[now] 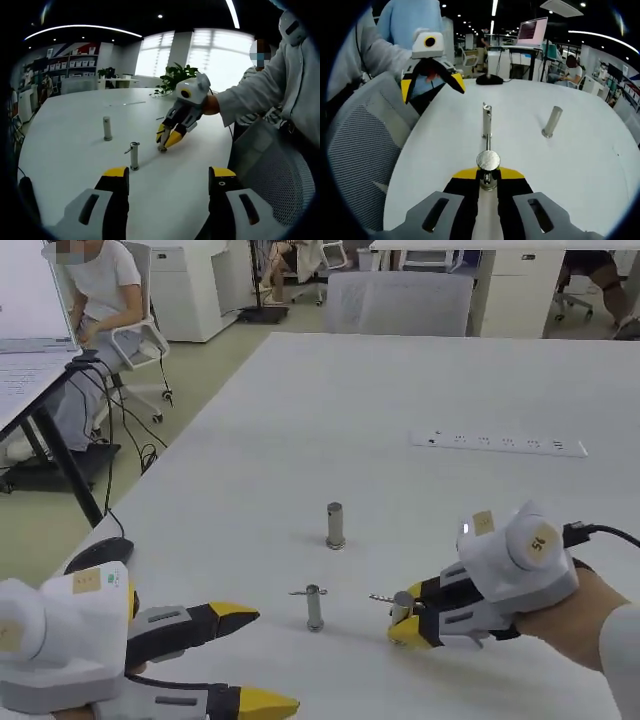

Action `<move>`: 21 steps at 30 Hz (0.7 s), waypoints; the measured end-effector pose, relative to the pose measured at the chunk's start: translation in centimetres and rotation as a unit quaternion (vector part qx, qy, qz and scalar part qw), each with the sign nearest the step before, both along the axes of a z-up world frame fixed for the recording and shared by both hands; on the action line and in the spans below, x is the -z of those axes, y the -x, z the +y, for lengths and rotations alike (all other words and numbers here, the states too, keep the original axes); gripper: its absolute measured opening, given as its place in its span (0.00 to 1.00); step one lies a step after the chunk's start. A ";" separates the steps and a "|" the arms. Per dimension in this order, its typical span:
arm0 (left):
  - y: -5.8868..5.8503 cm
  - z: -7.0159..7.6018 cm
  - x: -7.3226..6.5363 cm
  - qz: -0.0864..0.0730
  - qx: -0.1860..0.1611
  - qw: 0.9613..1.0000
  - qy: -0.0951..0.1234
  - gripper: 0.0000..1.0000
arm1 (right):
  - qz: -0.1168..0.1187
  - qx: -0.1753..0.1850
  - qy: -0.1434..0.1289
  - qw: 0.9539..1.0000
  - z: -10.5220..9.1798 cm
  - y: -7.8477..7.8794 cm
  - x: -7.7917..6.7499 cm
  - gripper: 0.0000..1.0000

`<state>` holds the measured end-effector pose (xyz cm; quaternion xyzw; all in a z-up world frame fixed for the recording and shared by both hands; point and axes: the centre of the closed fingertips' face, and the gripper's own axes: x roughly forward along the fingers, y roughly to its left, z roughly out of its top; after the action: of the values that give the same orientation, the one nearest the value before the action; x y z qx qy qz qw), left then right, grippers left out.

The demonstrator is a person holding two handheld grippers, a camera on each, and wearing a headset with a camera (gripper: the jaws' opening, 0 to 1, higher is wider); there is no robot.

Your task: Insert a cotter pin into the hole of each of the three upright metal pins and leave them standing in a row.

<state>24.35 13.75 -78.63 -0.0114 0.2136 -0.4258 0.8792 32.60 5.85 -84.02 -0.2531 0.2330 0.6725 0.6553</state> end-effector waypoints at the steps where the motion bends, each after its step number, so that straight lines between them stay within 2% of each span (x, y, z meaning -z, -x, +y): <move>1: 0.0 0.0 0.0 0.000 0.000 1.000 0.001 0.64 | 0.000 -0.001 0.000 1.000 0.1 -0.1 0.0 0.13; 16: 0.0 0.3 0.1 0.002 -0.007 1.000 0.001 0.63 | 0.004 -0.016 0.007 1.000 1.0 -0.4 0.9 0.14; 21: 0.0 0.3 0.1 0.002 -0.007 1.000 0.001 0.63 | 0.006 -0.016 0.001 1.000 1.0 -0.3 0.8 0.14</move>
<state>24.35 14.10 -78.78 -0.0148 0.2153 -0.4197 0.8816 32.87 6.88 -84.81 -0.2536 0.2336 0.6837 0.6431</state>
